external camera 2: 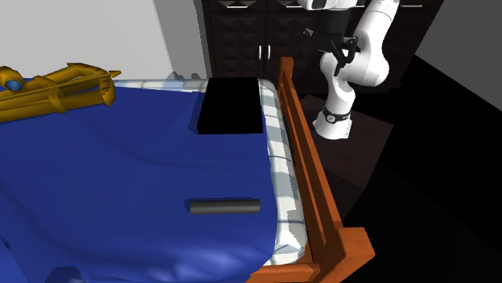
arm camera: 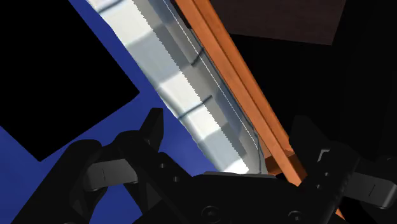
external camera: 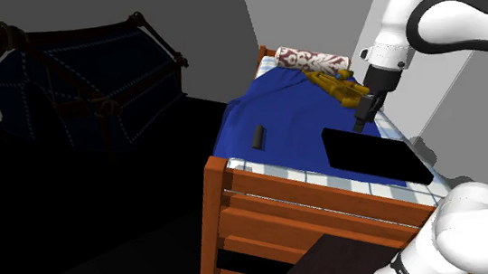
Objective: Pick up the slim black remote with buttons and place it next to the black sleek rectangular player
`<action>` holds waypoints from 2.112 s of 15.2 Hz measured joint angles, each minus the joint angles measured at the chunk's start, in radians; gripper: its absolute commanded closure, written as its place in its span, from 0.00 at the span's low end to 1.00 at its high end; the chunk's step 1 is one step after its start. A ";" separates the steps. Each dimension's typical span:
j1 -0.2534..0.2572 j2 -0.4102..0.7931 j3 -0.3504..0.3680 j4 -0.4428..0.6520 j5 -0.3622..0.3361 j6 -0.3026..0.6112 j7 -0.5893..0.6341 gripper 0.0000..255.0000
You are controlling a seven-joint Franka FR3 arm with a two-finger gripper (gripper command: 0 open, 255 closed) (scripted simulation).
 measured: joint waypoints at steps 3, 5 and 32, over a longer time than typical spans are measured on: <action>-0.004 0.052 0.010 0.017 0.014 0.030 0.034 0.00; -0.011 0.110 0.021 0.022 0.031 0.074 0.082 0.00; -0.095 1.193 0.027 0.772 0.210 0.332 0.660 0.00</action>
